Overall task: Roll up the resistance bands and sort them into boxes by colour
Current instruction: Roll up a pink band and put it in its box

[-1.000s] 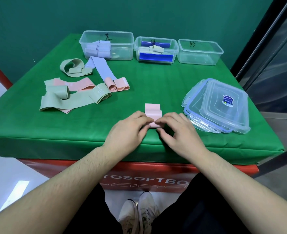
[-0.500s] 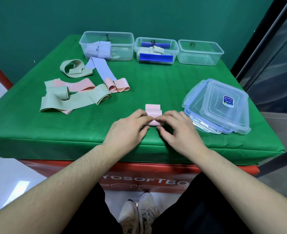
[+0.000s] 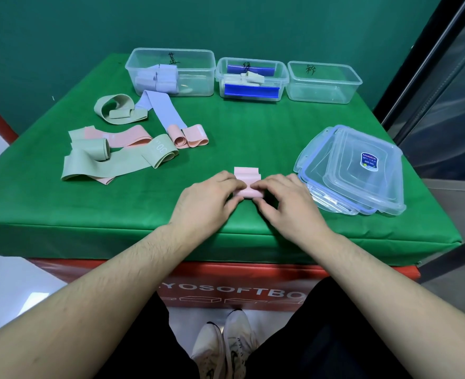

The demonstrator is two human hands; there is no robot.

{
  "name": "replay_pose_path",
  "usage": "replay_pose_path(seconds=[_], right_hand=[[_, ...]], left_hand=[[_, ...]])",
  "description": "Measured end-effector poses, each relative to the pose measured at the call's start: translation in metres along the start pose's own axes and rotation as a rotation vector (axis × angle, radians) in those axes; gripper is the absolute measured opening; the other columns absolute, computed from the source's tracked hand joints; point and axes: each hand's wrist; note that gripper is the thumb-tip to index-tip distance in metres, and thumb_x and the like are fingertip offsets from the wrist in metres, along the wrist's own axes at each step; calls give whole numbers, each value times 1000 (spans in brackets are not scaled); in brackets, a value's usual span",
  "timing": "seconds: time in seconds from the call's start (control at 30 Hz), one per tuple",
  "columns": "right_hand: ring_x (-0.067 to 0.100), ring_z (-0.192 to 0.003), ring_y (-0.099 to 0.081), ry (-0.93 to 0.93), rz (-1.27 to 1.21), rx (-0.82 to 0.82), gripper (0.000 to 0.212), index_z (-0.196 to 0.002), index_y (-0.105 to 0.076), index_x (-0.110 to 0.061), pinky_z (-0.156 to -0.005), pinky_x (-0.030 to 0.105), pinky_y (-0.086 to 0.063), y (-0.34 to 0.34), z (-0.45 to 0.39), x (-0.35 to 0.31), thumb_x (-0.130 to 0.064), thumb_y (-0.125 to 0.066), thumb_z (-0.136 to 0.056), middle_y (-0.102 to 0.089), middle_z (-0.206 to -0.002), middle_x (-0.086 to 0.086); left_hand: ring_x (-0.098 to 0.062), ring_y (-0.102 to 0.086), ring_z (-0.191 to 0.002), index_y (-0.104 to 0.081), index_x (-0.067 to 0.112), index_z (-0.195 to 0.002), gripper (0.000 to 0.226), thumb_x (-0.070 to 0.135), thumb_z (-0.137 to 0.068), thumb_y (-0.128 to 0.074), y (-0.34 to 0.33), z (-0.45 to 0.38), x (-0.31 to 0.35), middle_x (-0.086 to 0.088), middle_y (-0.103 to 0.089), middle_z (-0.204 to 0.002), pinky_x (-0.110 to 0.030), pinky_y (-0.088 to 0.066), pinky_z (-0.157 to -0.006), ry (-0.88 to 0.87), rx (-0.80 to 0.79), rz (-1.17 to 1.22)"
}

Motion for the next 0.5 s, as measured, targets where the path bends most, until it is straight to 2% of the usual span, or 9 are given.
replay_pose_path(seconds=[0.23,0.5], right_hand=[[15,-90,-47,22,-12,3,26,-113,-67,-28,-82,40,-44,6,22,-7,-41,-55,-93,-63,-103,-14],[14,-90,-46,60,-5,-17,26,-113,-66,-29,-80,40,-43,13,42,-16,-41,-55,-93,-62,-103,-15]], left_hand=[[-13,-65,-76,-69,33,-109,26,48,-93,-54,0,23,2,17,-62,-107,-29,-50,-53,-74,104,25],[-11,-64,-75,-66,34,-106,18,43,-94,-56,1,47,5,16,-61,-105,-31,-50,-47,-128,132,52]])
Point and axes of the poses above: each hand's wrist, its own z-axis away from the middle knuckle, its own y-axis out of the back of the hand, x = y × z
